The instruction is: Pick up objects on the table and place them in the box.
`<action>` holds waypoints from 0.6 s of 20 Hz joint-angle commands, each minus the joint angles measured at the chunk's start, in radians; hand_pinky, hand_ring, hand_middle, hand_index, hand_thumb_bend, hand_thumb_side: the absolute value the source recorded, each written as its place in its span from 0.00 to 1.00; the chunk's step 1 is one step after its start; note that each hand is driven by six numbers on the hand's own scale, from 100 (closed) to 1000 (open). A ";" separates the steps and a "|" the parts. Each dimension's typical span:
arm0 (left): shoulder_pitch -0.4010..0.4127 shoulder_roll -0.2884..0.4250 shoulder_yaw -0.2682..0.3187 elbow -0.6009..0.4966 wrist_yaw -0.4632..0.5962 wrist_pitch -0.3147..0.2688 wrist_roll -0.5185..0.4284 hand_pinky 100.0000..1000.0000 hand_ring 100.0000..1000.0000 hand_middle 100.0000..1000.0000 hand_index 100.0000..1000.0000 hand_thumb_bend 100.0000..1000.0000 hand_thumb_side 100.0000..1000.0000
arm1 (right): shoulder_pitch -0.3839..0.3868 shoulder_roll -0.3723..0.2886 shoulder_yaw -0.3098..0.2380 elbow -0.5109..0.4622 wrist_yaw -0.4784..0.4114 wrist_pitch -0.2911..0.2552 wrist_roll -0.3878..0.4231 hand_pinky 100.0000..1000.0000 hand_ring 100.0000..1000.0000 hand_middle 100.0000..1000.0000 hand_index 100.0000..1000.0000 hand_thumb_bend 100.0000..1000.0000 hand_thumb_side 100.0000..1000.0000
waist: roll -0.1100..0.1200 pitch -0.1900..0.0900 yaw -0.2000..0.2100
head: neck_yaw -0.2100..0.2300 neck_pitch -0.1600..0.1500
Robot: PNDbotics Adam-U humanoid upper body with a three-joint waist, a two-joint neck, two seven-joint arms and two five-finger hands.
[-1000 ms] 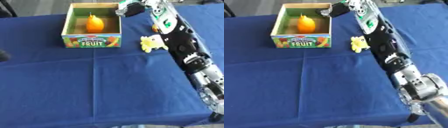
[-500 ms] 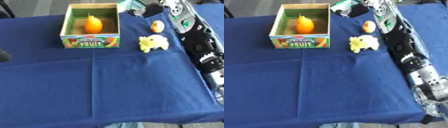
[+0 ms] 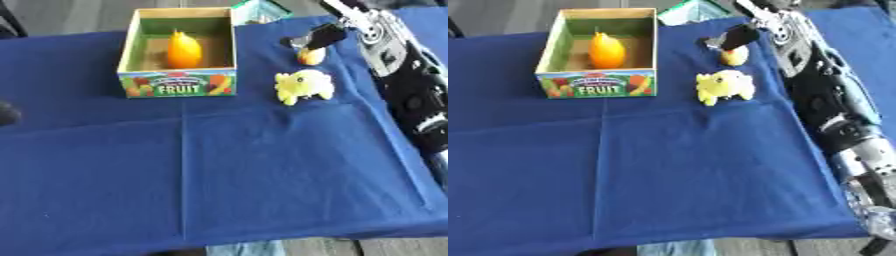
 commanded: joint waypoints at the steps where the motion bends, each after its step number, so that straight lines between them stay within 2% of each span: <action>1: -0.003 0.026 0.009 -0.018 -0.005 0.000 0.004 0.72 0.58 0.49 0.72 0.00 0.46 | -0.006 -0.041 -0.018 0.018 0.029 0.002 -0.009 0.89 0.88 0.79 0.85 0.47 0.24 | 0.000 -0.016 -0.004 | 0.004 0.005; 12: 0.000 0.026 0.010 -0.018 -0.004 0.000 0.004 0.72 0.58 0.49 0.72 0.00 0.46 | 0.025 -0.054 -0.032 0.084 0.088 -0.014 0.007 0.89 0.88 0.75 0.81 0.47 0.23 | 0.004 -0.015 -0.011 | 0.006 0.005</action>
